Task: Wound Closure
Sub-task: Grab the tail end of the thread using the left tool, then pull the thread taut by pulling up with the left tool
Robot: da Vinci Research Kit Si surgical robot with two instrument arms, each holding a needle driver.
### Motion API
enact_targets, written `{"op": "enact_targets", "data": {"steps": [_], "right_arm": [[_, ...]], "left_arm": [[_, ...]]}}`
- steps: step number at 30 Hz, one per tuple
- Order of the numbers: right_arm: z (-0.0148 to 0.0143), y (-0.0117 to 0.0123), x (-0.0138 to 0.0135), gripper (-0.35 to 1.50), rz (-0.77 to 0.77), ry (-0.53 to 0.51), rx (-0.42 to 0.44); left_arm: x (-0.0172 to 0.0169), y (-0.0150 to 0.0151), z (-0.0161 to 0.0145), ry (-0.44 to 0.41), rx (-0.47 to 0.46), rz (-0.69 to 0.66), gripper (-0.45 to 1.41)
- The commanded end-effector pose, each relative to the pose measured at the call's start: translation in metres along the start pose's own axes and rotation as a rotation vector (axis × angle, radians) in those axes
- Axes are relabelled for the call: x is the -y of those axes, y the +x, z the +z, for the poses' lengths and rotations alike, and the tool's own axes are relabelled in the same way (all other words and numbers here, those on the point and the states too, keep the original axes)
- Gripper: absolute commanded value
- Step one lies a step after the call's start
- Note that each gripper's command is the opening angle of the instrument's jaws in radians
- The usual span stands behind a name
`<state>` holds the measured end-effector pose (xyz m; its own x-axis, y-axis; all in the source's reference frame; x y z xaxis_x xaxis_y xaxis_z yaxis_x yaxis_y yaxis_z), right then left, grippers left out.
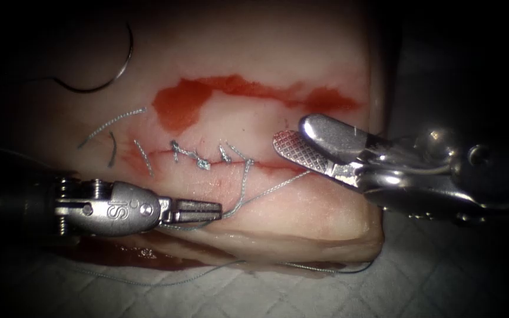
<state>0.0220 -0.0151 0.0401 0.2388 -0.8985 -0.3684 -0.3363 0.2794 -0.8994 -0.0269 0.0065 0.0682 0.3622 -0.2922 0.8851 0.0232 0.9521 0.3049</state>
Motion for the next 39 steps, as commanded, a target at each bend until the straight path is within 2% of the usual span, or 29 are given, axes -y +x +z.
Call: {"op": "enact_targets", "data": {"steps": [1, 4, 7, 10, 11, 12, 15, 18, 19, 23, 24, 25, 29, 31, 34, 36, 39], "right_arm": [[0.0009, -0.0002, 0.0005, 1.48, -0.001, -0.004, -0.001], [0.001, -0.0006, 0.0006, 1.45, -0.138, 0.004, 0.004], [0.0011, -0.0009, 0.0007, 1.31, -0.433, 0.079, -0.02], [0.0012, -0.0015, 0.0008, 1.23, -0.811, 0.265, -0.115], [0.0013, -0.0019, 0.0012, 1.26, -1.005, 0.408, -0.085], [0.0012, -0.0021, 0.0014, 1.3, -1.066, 0.446, -0.062], [0.0011, -0.0029, 0.0027, 1.33, -1.356, 0.458, -0.102], [0.0006, -0.0032, 0.0044, 1.18, -1.418, 0.397, -0.159], [0.0004, -0.0036, 0.0056, 1.18, -1.558, 0.403, -0.216], [0.0006, -0.0044, 0.0073, 1.21, -1.673, 0.533, -0.304], [0.0007, -0.0045, 0.0077, 1.2, -1.697, 0.563, -0.338], [0.001, -0.0048, 0.0084, 1.16, -1.716, 0.611, -0.408], [0.0016, -0.0048, 0.0094, 1.16, -1.734, 0.648, -0.423], [0.0024, -0.0044, 0.0108, 1.06, -1.743, 0.647, -0.432], [0.0028, -0.0039, 0.0123, 1.06, -1.741, 0.659, -0.503], [0.0027, -0.0035, 0.0136, 1.1, -1.736, 0.666, -0.582], [0.0024, -0.0034, 0.0149, 1.1, -1.738, 0.694, -0.639]], "left_arm": [[-0.0002, -0.0002, 0.0007, 0.001, 0.003, -0.058, -0.45], [-0.0013, -0.001, 0.0003, -0.044, 0.032, -0.153, -0.45], [-0.0025, -0.0016, 0.0, -0.073, 0.072, -0.223, -0.45], [-0.0038, -0.0021, -0.0003, -0.101, 0.131, -0.256, -0.45], [-0.0045, -0.0023, -0.0008, -0.122, 0.171, -0.269, -0.45], [-0.0048, -0.0024, -0.001, -0.128, 0.184, -0.286, -0.45], [-0.0059, -0.0029, -0.0017, -0.152, 0.219, -0.317, -0.45], [-0.007, -0.0033, -0.0023, -0.163, 0.231, -0.333, -0.45], [-0.0074, -0.0034, -0.0026, -0.17, 0.23, -0.338, -0.45], [-0.0077, -0.0035, -0.0028, -0.197, 0.233, -0.347, -0.45], [-0.0077, -0.0035, -0.0028, -0.197, 0.236, -0.348, -0.45], [-0.0076, -0.0036, -0.0027, -0.201, 0.247, -0.35, -0.45], [-0.0076, -0.004, -0.0028, -0.197, 0.259, -0.366, -0.45], [-0.0076, -0.0043, -0.0028, -0.202, 0.264, -0.37, -0.45], [-0.0076, -0.0046, -0.0029, -0.203, 0.271, -0.374, -0.45], [-0.0075, -0.0047, -0.0029, -0.205, 0.27, -0.375, -0.45], [-0.0075, -0.0047, -0.0029, -0.207, 0.27, -0.375, -0.45]]}}
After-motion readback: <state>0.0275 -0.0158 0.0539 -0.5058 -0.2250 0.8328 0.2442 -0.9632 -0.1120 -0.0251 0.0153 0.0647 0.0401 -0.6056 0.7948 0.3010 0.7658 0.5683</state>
